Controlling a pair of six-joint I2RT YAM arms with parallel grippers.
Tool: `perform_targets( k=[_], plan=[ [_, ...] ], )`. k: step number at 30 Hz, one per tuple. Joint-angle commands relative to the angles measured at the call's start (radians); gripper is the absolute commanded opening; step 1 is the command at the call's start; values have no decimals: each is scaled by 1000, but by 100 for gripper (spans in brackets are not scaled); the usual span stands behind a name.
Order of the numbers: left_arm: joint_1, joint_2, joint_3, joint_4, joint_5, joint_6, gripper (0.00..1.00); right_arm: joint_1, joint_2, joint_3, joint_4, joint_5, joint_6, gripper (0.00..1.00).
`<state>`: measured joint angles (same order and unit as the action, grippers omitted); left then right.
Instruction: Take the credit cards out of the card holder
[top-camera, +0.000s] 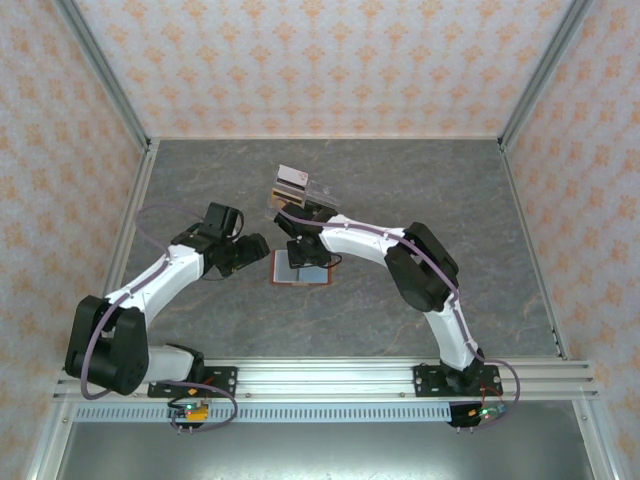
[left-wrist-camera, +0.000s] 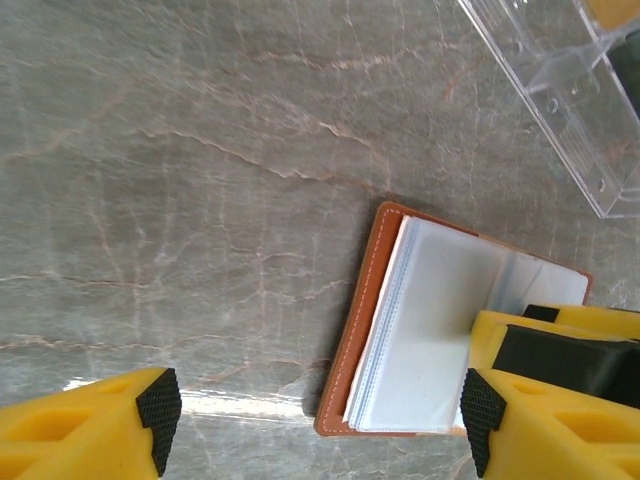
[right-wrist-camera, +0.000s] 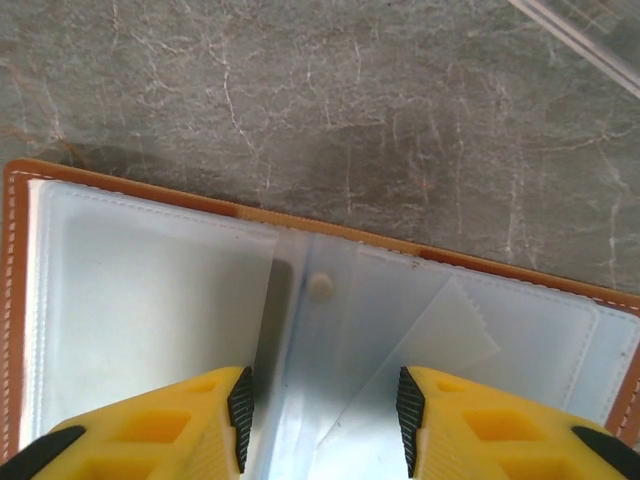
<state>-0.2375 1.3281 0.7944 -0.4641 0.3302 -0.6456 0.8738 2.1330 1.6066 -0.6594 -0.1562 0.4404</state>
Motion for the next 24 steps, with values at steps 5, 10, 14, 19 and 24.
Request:
perform_targets(
  k=[5, 10, 14, 19, 24],
  plan=[
    [-53, 60, 1, 59, 22, -15, 62, -10, 39, -3, -63, 42, -27, 41],
    [-85, 114, 8, 97, 55, -28, 45, -12, 53, -20, -62, 45, -36, 36],
    [-106, 145, 31, 87, 58, -11, 39, -12, 58, -39, -50, 48, -43, 36],
    [-115, 175, 37, 115, 103, -11, 35, -16, 58, -48, -36, 43, -43, 36],
    [-117, 205, 37, 141, 142, -18, 33, -19, 54, -60, -25, 32, -45, 36]
  ],
)
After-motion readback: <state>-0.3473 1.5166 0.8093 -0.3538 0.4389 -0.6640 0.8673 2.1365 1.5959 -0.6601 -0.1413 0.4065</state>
